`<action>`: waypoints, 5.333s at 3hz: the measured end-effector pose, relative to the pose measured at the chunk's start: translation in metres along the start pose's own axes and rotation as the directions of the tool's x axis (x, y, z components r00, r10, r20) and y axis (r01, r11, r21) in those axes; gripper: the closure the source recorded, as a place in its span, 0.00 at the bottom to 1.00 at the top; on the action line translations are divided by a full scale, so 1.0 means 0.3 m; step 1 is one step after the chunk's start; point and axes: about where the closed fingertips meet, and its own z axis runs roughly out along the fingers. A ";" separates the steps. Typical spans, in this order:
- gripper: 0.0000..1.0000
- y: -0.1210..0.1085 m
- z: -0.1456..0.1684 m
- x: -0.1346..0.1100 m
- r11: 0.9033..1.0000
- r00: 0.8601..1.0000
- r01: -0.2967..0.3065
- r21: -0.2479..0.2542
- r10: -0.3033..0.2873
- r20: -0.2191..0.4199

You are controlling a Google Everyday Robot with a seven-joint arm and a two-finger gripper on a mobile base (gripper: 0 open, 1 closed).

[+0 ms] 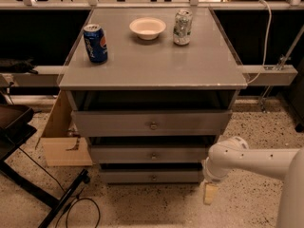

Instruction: Open bottom drawer

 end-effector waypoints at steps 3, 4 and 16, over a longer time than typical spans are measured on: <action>0.00 0.071 0.370 -0.133 0.997 0.994 0.079 -0.008 -0.078 0.078; 0.00 0.010 0.455 -0.192 0.993 0.987 0.104 0.054 -0.109 0.117; 1.00 -0.149 0.705 -0.248 0.996 0.999 0.041 0.076 -0.041 -0.002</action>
Offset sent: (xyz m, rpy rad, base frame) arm -0.0259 0.0629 -0.1384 0.1040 0.0424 0.1003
